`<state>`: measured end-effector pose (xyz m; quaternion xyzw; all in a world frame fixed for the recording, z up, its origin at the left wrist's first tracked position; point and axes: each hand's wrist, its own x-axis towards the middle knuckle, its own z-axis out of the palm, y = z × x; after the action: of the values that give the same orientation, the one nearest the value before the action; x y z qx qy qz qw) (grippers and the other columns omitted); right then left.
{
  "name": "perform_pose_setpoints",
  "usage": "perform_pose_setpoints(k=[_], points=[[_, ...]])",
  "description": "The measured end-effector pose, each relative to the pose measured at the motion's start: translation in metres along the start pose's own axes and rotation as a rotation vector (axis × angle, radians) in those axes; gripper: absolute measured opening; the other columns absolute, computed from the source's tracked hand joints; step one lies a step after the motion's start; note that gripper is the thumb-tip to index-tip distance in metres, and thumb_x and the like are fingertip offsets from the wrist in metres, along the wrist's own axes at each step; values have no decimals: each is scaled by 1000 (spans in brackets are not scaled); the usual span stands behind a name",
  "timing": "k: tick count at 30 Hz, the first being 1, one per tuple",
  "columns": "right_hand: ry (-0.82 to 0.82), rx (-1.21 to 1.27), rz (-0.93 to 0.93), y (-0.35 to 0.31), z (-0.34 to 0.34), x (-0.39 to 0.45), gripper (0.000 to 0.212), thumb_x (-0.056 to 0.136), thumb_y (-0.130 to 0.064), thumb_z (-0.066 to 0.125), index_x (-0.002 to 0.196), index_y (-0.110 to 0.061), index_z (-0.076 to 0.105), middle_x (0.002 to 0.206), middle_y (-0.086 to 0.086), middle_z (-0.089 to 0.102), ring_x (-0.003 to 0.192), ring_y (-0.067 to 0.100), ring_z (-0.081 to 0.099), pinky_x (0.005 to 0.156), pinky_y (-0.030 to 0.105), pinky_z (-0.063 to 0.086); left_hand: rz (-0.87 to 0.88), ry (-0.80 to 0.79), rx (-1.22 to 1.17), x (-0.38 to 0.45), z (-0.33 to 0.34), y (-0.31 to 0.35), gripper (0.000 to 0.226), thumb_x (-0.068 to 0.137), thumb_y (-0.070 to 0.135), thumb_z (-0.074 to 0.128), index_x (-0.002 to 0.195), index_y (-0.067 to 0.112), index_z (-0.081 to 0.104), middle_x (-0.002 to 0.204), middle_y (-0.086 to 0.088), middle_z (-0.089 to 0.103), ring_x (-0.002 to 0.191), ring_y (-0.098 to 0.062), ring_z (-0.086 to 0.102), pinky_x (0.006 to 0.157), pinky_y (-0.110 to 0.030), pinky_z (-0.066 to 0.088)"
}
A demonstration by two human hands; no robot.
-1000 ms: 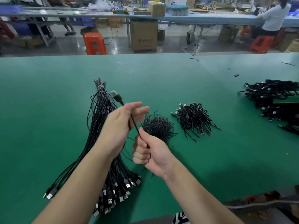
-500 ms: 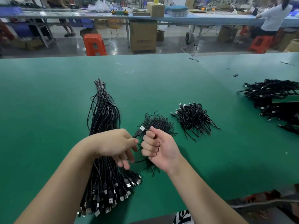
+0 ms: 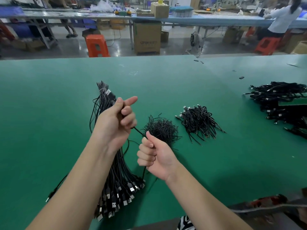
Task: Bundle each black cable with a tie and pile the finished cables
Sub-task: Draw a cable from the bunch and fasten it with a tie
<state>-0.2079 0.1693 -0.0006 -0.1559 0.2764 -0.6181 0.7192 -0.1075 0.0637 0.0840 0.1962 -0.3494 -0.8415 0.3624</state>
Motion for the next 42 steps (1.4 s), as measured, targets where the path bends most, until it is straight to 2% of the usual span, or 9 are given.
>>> perform_pose_setpoints(k=[3, 7, 11, 14, 20, 25, 31, 39, 42], points=[[59, 112, -22, -10, -4, 1, 45, 100, -38, 48, 59, -22, 42, 45, -9, 21, 43, 9, 12, 40, 23, 12, -129, -312, 296, -10, -9, 18, 37, 98, 31, 48, 95, 6, 76, 51, 8, 38, 36, -5, 27, 38, -20, 23], [34, 46, -61, -23, -2, 1, 37, 96, -38, 50, 63, -22, 56, 45, -12, 26, 37, 4, 22, 37, 19, 17, -349, -628, 1119, -23, -17, 30, 40, 102, 34, 46, 106, 6, 74, 61, -7, 64, 40, -16, 34, 41, -20, 28], [-23, -57, -98, -32, 6, 0, 34, 99, -34, 49, 70, -21, 60, 50, -11, 27, 40, 5, 22, 39, 19, 19, -335, -360, 1314, -21, -10, 20, 40, 109, 28, 37, 102, 6, 69, 85, -10, 77, 51, -22, 64, 48, -25, 46], [-28, -150, -135, -35, 9, -2, 36, 104, -29, 43, 77, -19, 62, 54, -9, 27, 44, 7, 20, 40, 20, 21, -187, -108, 1469, -14, -10, 10, 34, 107, 30, 40, 100, 10, 67, 90, 2, 77, 74, -12, 75, 74, -36, 59], [-4, -287, -166, -36, 7, -10, 33, 106, -27, 43, 79, -19, 62, 57, -7, 29, 47, 8, 19, 41, 20, 21, -165, -190, 1784, -10, -17, 11, 36, 104, 45, 42, 112, 24, 71, 109, 8, 73, 104, -10, 67, 100, -35, 50], [-53, -364, -191, -30, 9, -11, 29, 105, -28, 46, 83, -16, 61, 58, -6, 37, 48, 8, 26, 45, 19, 26, 34, -116, 1377, -6, -9, -2, 35, 106, 37, 41, 133, 27, 61, 119, 9, 72, 111, -19, 68, 105, -43, 48], [196, -900, -314, -22, 7, -8, 33, 107, -15, 47, 80, -17, 66, 63, -4, 65, 54, 10, 48, 56, 20, 42, 76, -121, 573, -9, 0, -10, 40, 101, 33, 43, 114, 1, 64, 90, -11, 75, 88, -27, 73, 83, -31, 58], [188, -941, -342, -21, 9, -1, 18, 103, -13, 57, 93, -18, 70, 84, -1, 75, 79, 10, 65, 87, 31, 56, 47, -83, 497, -11, 8, -21, 30, 102, 30, 46, 97, 8, 66, 62, 3, 42, 56, -15, 43, 57, -31, 31], [101, -791, -410, -26, 12, -3, 27, 92, -2, 69, 95, -29, 69, 91, -10, 72, 94, 9, 67, 99, 35, 53, 21, -130, 481, -13, 5, -20, 34, 97, 33, 50, 80, 9, 68, 65, -10, 55, 64, -26, 58, 62, -39, 46]])
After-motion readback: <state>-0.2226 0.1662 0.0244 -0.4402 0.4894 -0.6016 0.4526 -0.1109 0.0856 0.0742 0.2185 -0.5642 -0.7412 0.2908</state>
